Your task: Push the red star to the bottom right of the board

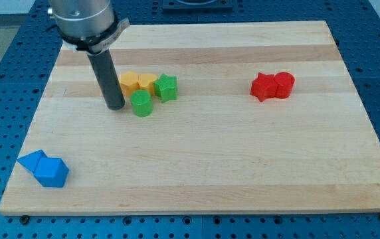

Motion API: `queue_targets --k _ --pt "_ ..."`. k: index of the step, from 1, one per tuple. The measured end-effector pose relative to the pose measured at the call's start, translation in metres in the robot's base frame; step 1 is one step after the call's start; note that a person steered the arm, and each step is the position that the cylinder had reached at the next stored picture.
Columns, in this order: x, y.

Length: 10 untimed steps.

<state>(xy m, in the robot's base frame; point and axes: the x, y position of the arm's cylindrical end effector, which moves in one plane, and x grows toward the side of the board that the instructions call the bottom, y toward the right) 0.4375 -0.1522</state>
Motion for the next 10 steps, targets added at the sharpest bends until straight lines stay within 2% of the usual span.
queue_targets --k 1,2,4,5,7,10 --pt "0.014 0.02" --pt "0.056 0.032" --pt "0.067 0.115" --pt "0.046 0.154" --pt "-0.021 0.18" --pt "-0.088 0.241"
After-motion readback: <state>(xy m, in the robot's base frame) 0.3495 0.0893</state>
